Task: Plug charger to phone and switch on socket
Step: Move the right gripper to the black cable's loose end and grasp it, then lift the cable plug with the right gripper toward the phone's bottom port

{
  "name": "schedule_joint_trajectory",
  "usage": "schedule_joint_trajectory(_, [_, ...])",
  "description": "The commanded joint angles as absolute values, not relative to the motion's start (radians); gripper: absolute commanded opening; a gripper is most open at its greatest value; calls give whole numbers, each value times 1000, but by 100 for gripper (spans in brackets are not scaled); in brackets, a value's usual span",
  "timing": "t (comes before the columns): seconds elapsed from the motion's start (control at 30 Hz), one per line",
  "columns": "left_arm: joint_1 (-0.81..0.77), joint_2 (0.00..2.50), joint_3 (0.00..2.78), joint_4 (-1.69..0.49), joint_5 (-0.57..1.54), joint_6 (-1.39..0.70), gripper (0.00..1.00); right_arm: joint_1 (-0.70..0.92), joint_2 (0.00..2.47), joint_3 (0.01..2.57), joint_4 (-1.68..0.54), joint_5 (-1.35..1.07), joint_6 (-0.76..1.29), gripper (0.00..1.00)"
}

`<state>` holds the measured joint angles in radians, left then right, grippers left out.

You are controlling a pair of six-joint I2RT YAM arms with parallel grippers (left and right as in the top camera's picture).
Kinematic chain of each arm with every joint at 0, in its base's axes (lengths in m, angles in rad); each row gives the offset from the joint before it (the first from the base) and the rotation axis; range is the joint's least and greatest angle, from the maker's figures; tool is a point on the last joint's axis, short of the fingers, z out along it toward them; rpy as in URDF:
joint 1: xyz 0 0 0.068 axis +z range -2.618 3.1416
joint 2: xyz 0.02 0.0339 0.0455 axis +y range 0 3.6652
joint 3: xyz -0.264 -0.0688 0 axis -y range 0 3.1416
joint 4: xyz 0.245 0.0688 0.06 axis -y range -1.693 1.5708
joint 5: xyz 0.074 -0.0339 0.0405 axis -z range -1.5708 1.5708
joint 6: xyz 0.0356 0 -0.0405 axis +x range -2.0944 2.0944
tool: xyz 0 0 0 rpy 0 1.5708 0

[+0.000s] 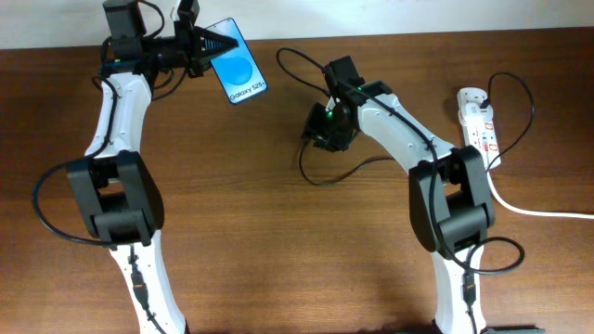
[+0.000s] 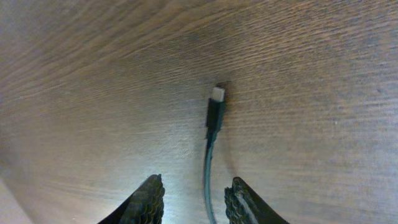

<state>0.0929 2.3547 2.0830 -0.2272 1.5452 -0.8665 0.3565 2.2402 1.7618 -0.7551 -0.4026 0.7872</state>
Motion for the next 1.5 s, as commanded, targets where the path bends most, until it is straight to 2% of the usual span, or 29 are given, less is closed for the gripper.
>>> schedule_joint_trajectory(0.0, [94, 2350, 2093, -225, 1571, -858, 0, 361, 2289, 1783, -740, -408, 794, 38])
schedule_joint_trajectory(0.77, [93, 2350, 2093, -225, 1572, -858, 0, 406, 2359, 1783, -674, -333, 795, 37])
schedule_joint_trajectory(0.87, [93, 2350, 2093, -225, 1572, -858, 0, 406, 2359, 1783, -680, -333, 795, 23])
schedule_joint_trajectory(0.97, [94, 2350, 2093, -225, 1571, -858, 0, 406, 2359, 1784, -701, -346, 784, 12])
schedule_joint_trajectory(1.03, [94, 2350, 2093, -225, 1571, -858, 0, 402, 2357, 1784, -699, -378, 741, 4])
schedule_joint_trajectory(1.23, [90, 2350, 2093, -225, 1573, -858, 0, 345, 2221, 1786, -704, -600, 401, 4])
schedule_joint_trajectory(1.47, [89, 2350, 2093, -226, 1573, -858, 0, 260, 1991, 1786, -849, -738, 196, 4])
